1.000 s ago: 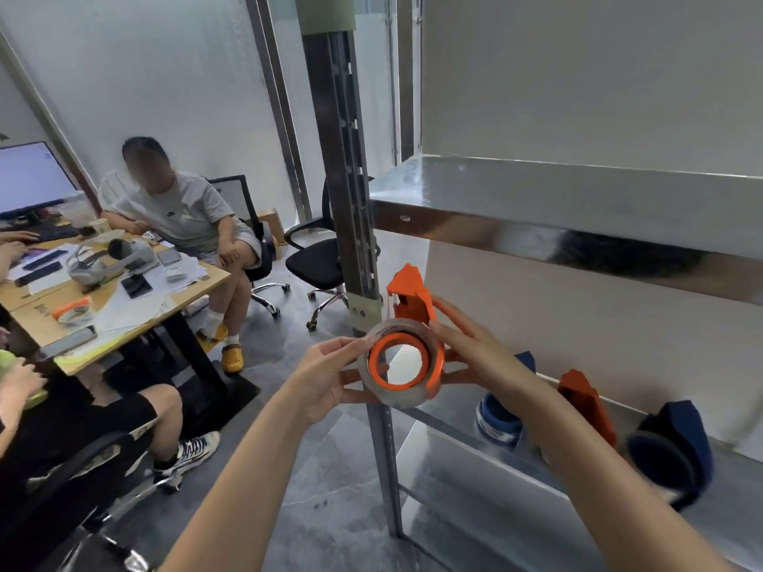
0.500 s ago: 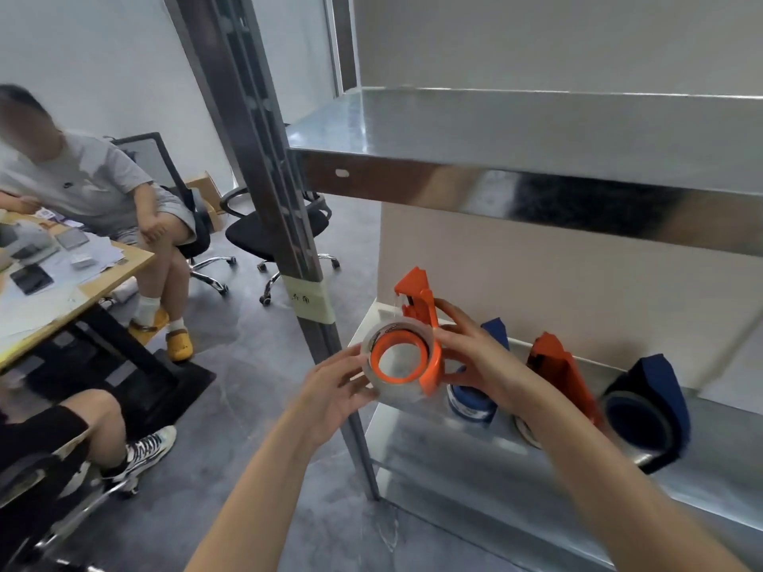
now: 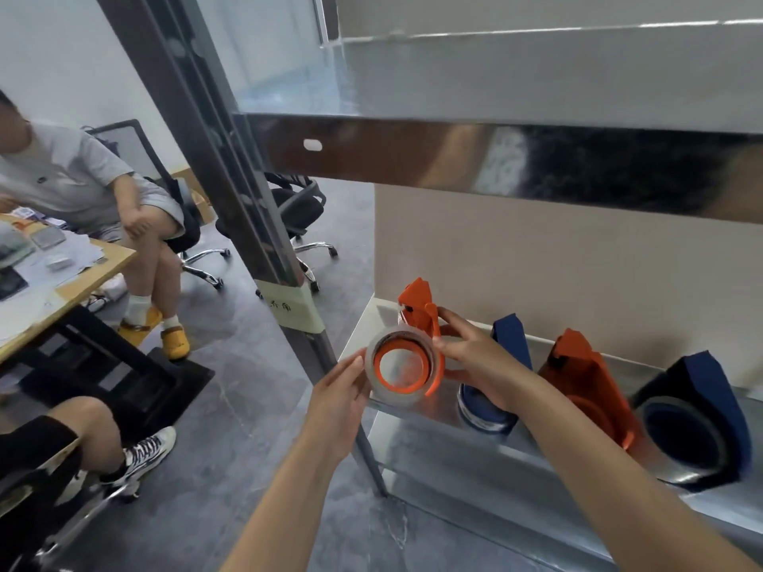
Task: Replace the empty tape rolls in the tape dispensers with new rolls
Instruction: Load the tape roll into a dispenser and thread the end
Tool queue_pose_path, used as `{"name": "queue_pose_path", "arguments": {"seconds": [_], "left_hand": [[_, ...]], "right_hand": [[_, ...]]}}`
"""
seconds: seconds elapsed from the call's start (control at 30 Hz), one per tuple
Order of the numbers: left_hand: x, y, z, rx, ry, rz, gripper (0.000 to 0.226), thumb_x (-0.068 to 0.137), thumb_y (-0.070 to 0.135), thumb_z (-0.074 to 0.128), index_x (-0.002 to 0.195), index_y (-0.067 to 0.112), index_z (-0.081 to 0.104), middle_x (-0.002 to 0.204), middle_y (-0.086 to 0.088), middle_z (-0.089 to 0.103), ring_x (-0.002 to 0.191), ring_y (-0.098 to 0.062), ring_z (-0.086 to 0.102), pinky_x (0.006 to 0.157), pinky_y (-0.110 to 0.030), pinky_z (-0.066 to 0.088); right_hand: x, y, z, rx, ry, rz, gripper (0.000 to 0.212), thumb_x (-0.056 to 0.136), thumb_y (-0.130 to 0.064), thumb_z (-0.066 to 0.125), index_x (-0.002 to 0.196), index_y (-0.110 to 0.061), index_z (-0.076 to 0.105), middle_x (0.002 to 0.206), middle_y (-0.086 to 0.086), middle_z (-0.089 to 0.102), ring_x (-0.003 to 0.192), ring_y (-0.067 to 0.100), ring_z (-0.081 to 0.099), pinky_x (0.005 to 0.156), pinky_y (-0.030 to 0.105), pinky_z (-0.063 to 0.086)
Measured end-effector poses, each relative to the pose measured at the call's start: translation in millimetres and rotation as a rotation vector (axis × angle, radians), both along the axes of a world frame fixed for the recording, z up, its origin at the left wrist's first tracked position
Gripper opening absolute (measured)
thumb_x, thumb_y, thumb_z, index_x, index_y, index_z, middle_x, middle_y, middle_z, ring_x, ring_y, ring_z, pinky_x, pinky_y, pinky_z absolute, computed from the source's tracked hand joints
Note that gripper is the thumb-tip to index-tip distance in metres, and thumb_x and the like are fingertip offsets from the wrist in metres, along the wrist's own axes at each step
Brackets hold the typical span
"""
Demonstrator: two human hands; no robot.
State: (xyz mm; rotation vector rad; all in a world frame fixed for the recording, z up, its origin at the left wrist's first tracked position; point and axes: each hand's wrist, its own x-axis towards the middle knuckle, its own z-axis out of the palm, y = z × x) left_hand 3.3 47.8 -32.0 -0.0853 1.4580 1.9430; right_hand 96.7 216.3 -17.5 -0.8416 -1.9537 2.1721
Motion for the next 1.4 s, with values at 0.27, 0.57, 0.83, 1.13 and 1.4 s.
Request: {"name": "queue_pose_path", "arguments": {"seconds": [0.27, 0.57, 0.83, 1.13, 1.4], "left_hand": [[-7, 22, -16, -0.090, 0.061, -0.032, 0.026, 0.092, -0.001, 0.043, 0.101, 0.003, 0.066, 0.092, -0.011, 0.071, 0.076, -0.015, 0.069, 0.072, -0.026, 0.056], [-10, 36, -38, -0.178, 0.077, 0.036, 0.028, 0.095, 0.000, 0.043, 0.121, -0.001, 0.054, 0.113, -0.023, 0.065, 0.102, -0.033, 0.063, 0.086, -0.037, 0.053], [-13, 37, -23, -0.295, 0.212, -0.156, 0.046, 0.097, 0.015, 0.045, 0.142, 0.010, 0.040, 0.139, 0.002, 0.048, 0.123, -0.012, 0.048, 0.104, -0.028, 0.036], [27, 57, 37, -0.237, 0.752, -0.255, 0.049, 0.079, -0.004, 0.058, 0.115, 0.030, 0.058, 0.113, 0.012, 0.062, 0.090, 0.004, 0.061, 0.084, -0.004, 0.043], [77, 79, -21, -0.360, 0.903, -0.703, 0.078, 0.056, 0.017, 0.082, 0.123, 0.026, 0.045, 0.118, 0.015, 0.048, 0.112, 0.000, 0.049, 0.089, -0.003, 0.041]], "right_hand": [[-12, 4, -14, 0.078, -0.081, 0.011, 0.037, 0.099, -0.018, 0.049, 0.133, -0.035, 0.050, 0.117, 0.006, 0.063, 0.106, 0.022, 0.063, 0.095, 0.046, 0.052], [-25, 5, -39, 0.098, -0.120, -0.044, 0.039, 0.099, -0.017, 0.047, 0.136, -0.031, 0.048, 0.124, 0.004, 0.063, 0.114, 0.022, 0.060, 0.103, 0.045, 0.046], [-22, 0, -35, 0.073, -0.115, 0.008, 0.040, 0.100, -0.019, 0.045, 0.139, -0.029, 0.045, 0.129, 0.003, 0.060, 0.118, 0.021, 0.057, 0.106, 0.042, 0.044], [32, 40, 22, 0.460, -0.117, -0.200, 0.027, 0.095, -0.013, 0.054, 0.122, -0.016, 0.056, 0.090, -0.001, 0.059, 0.079, 0.014, 0.060, 0.063, 0.024, 0.052], [90, 36, 12, 0.763, -0.473, -0.007, 0.059, 0.085, -0.044, 0.064, 0.136, -0.029, 0.037, 0.099, -0.007, 0.063, 0.084, 0.014, 0.062, 0.062, 0.025, 0.044]]}}
